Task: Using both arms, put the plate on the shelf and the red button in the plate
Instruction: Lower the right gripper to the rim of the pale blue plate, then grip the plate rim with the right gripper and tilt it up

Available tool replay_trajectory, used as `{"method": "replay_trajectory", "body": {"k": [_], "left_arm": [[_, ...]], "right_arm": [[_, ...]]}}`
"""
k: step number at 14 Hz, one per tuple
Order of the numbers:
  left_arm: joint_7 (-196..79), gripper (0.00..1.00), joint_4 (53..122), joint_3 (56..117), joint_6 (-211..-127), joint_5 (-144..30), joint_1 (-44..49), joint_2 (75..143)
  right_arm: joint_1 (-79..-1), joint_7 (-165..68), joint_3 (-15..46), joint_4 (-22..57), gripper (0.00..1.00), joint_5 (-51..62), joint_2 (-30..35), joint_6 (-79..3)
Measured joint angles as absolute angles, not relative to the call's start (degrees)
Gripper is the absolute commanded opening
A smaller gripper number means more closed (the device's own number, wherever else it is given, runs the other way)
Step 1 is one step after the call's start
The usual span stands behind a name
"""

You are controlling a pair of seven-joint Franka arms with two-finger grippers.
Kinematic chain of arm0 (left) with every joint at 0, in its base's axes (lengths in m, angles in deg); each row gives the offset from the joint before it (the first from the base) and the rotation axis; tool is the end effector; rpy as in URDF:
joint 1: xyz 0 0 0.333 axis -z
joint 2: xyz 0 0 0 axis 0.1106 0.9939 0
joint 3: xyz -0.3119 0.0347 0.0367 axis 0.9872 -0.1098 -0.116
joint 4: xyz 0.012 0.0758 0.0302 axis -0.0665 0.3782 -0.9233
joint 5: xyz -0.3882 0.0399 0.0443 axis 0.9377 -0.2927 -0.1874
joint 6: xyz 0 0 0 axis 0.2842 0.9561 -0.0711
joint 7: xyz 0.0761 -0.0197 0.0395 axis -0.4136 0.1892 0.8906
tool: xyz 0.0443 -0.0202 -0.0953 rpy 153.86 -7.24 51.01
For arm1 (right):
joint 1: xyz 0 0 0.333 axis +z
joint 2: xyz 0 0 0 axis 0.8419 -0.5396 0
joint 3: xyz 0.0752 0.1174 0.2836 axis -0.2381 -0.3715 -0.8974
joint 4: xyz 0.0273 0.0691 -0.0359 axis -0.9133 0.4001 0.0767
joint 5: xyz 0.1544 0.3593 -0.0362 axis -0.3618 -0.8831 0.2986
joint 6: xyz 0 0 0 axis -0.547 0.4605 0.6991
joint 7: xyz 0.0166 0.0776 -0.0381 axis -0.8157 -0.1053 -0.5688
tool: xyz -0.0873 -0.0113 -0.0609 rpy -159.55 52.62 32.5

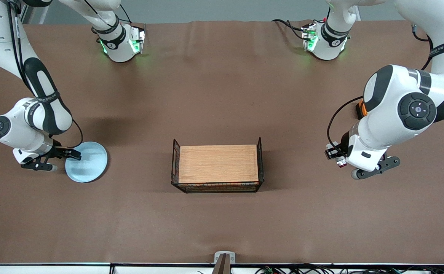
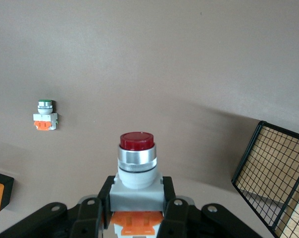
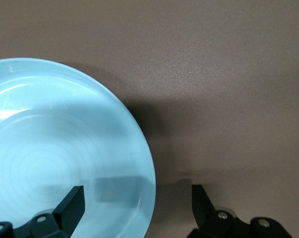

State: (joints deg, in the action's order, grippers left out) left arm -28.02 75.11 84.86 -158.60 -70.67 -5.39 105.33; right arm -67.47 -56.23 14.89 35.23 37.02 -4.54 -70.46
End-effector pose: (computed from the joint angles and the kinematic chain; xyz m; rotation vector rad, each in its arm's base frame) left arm 0.6452 -0.1691 0.4476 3.0864 0.5192 -0.0585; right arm 0.5761 -0.1559 0.1773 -3.1320 0.1634 -0.0162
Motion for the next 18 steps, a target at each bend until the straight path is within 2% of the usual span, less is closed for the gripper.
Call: {"method": "replay_trajectory", "body": {"k": [2, 4, 9, 11, 18], "left_arm": [[-28.0, 0.32, 75.1, 84.9, -158.6, -70.7, -5.4, 105.3], [-28.0, 0.32, 75.0, 84.9, -158.6, -70.7, -5.4, 105.3], [-28.0, 0.32, 75.0, 84.9, -158.6, -70.7, -5.4, 105.3], [-28.0, 0.32, 75.0, 84.9, -158.6, -70.7, -5.4, 105.3], [-28.0, 0.32, 75.1, 84.8, -158.5, -70.7, -5.4, 105.4]], "right_arm": [[-67.5, -56.3, 14.9, 35.1, 0.48, 37.0, -4.6, -70.4], [-67.5, -56.3, 14.9, 35.1, 0.3, 37.0, -4.6, -70.3], [-67.5, -56.3, 14.8, 34.8, 0.08, 37.0, -4.6, -70.2], [-67.5, -56.3, 14.8, 34.6, 0.04, 36.9, -4.6, -70.1], [-67.5, -56.3, 14.8, 33.9, 0.02, 36.7, -4.3, -69.3]]}}
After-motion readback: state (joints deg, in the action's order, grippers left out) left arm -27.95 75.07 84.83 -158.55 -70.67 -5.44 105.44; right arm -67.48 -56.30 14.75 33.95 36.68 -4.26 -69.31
